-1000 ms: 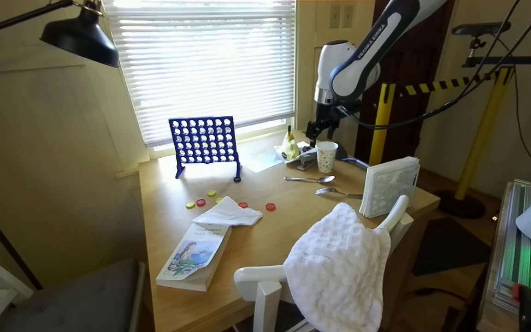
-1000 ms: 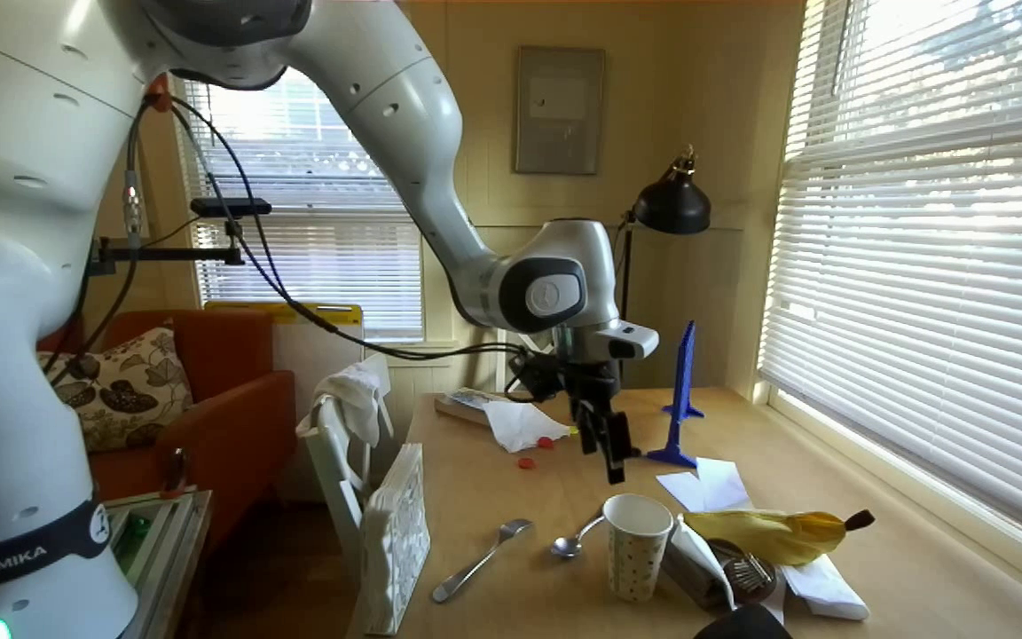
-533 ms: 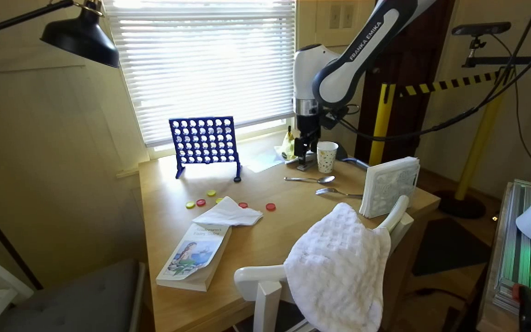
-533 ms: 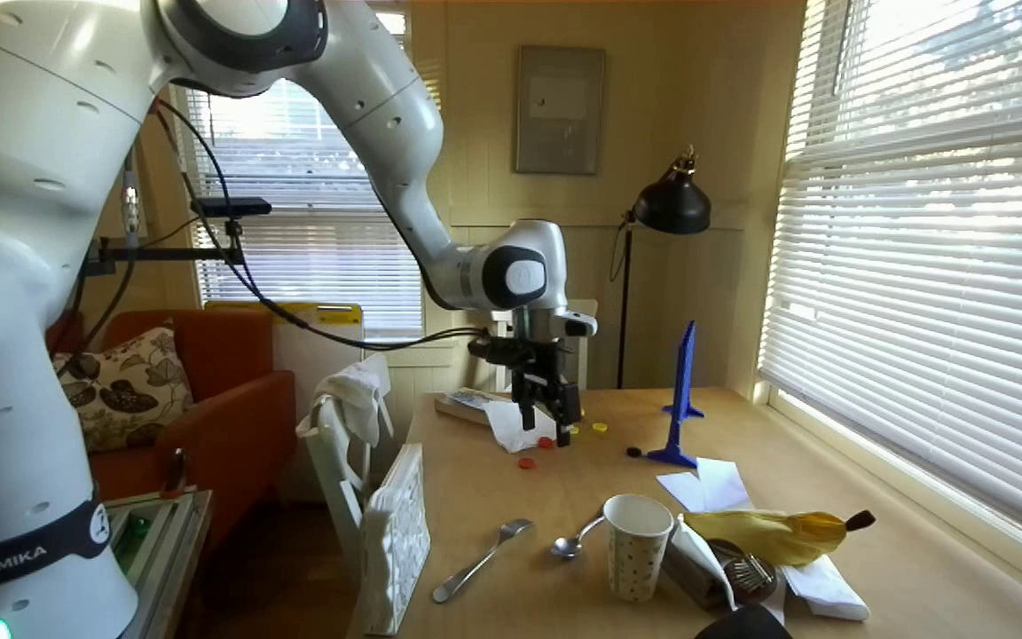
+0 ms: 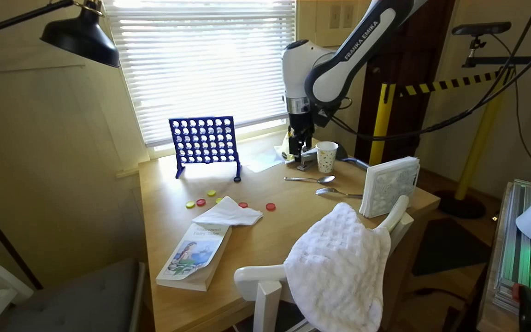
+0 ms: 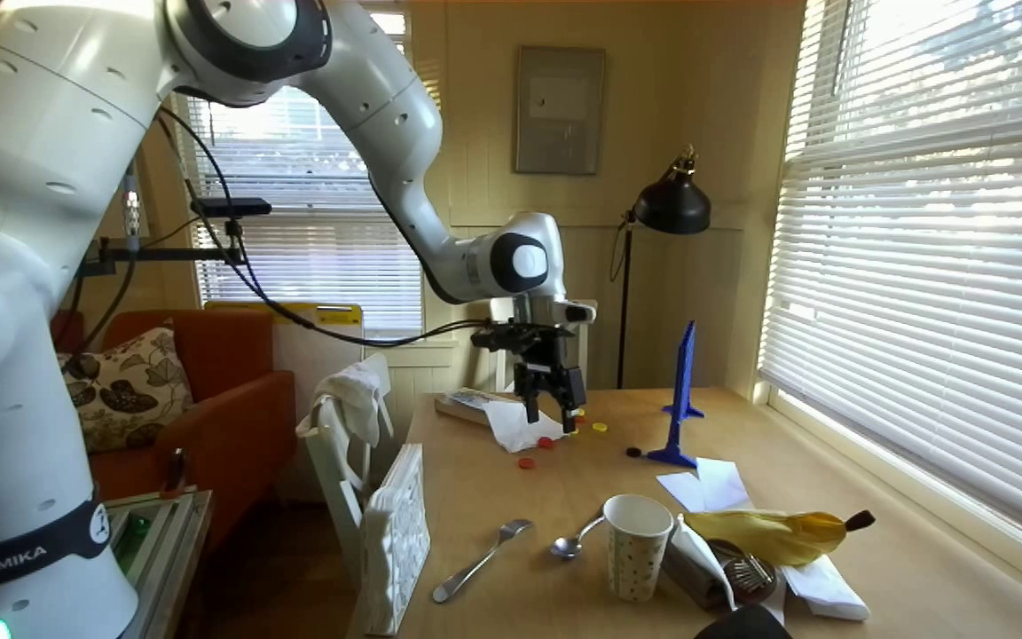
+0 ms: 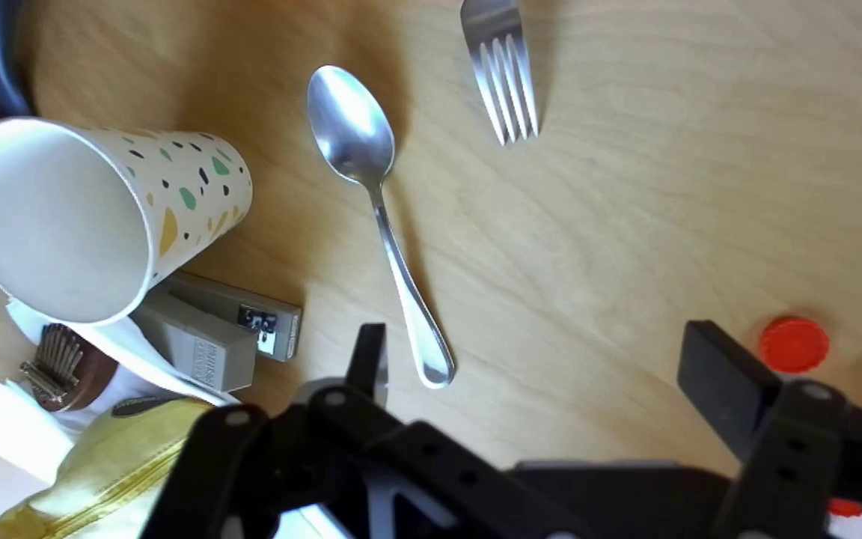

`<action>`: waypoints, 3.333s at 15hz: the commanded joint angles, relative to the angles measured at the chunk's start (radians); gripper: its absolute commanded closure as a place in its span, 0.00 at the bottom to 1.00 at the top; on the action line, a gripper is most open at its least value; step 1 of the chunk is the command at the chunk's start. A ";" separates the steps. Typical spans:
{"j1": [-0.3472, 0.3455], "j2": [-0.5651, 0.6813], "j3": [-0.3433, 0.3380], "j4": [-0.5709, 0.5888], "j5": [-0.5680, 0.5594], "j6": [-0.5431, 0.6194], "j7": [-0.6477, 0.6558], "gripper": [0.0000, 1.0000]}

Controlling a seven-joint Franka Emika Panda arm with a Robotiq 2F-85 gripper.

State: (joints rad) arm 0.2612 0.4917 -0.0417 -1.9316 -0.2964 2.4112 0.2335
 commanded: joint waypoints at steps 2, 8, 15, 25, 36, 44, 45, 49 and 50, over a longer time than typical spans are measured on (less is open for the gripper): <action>-0.045 0.111 0.064 0.115 0.002 0.038 -0.188 0.00; -0.059 0.381 0.178 0.444 0.031 0.034 -0.481 0.00; -0.048 0.613 0.296 0.778 0.050 -0.125 -0.825 0.00; 0.000 0.752 0.280 1.003 0.083 -0.237 -0.909 0.00; 0.027 0.718 0.254 0.909 0.067 -0.106 -0.651 0.00; 0.021 0.686 0.231 0.825 0.068 -0.008 -0.455 0.00; 0.014 0.687 0.237 0.822 0.072 -0.002 -0.453 0.00; -0.006 0.679 0.247 0.795 0.076 0.028 -0.434 0.00; -0.010 0.678 0.251 0.789 0.078 0.034 -0.432 0.00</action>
State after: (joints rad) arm 0.2689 1.2038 0.1966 -1.0798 -0.2374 2.4104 -0.2200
